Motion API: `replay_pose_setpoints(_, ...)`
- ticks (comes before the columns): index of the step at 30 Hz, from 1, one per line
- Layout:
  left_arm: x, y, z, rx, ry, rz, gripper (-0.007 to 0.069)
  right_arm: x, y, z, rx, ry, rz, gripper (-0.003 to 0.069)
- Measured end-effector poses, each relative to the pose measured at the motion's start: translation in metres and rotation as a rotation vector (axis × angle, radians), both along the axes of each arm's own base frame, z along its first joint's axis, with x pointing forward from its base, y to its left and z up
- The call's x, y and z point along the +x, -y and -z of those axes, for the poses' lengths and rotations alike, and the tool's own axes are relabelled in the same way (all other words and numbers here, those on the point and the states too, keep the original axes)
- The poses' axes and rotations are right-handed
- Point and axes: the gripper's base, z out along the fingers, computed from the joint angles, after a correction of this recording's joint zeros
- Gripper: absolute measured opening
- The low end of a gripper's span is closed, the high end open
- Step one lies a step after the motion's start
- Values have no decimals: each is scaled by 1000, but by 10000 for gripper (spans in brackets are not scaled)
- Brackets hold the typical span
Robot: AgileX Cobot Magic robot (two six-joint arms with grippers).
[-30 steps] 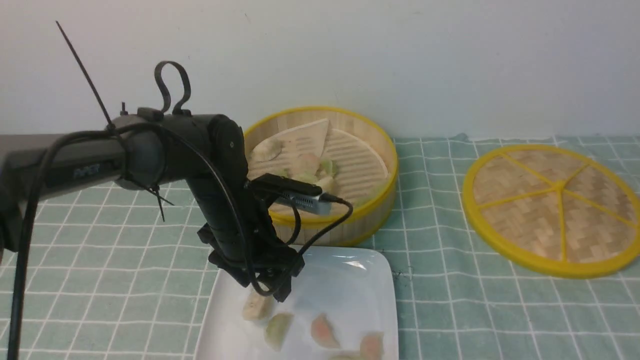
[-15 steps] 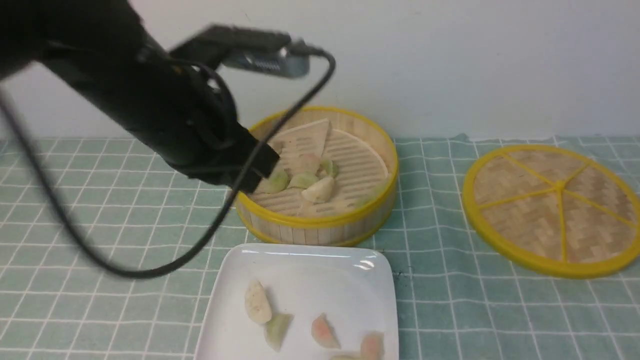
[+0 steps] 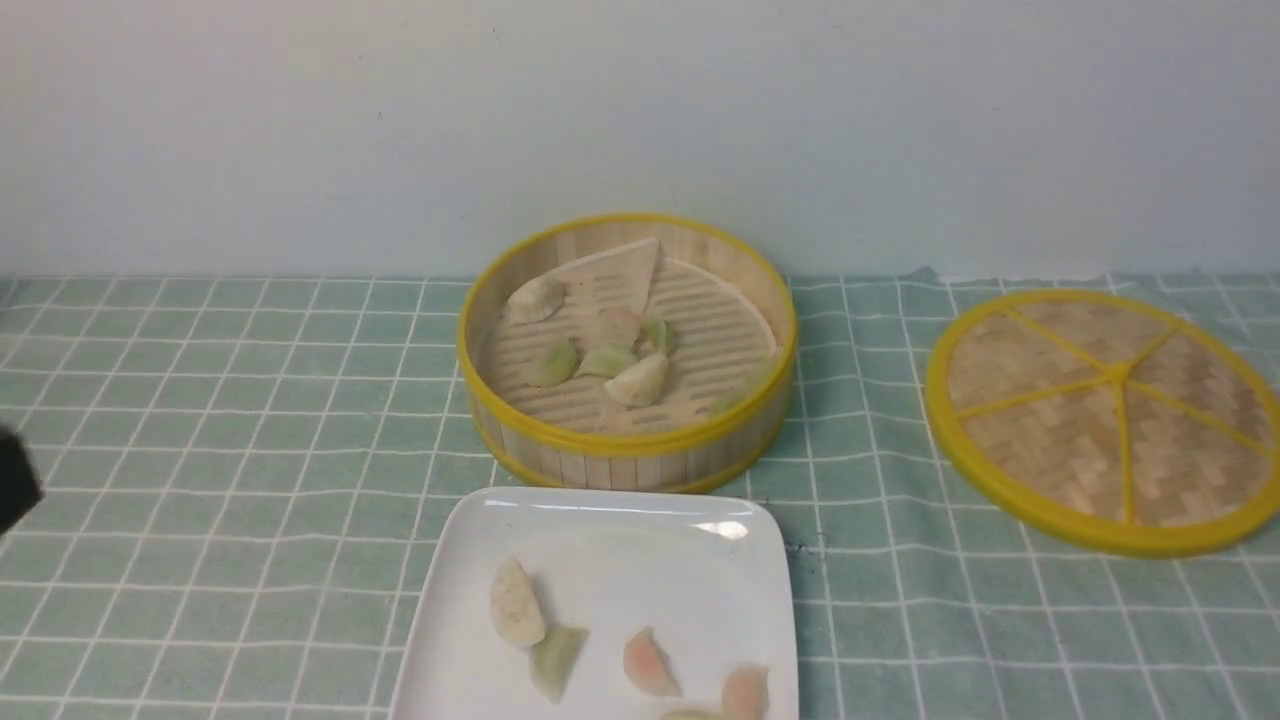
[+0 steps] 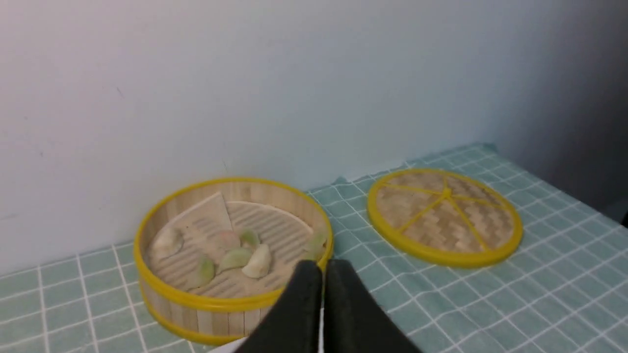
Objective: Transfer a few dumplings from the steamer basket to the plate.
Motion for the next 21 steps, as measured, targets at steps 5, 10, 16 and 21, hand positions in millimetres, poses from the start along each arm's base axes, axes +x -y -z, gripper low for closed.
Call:
replay_pose_setpoints(5, -19, -9, 19, -17, 27, -17, -6, 0, 0, 0, 1, 1, 0, -15)
replay_pose_setpoints(10, -42, -22, 23, -28, 149, -46, -6, 0, 0, 0, 1, 1, 0, -15)
replay_pose_setpoints(16, -54, -28, 24, -43, 207, -55, -6, 0, 0, 0, 1, 1, 0, -15)
replay_pose_setpoints(21, -53, -28, 25, -37, 205, -58, -6, 0, 0, 0, 1, 1, 0, -15)
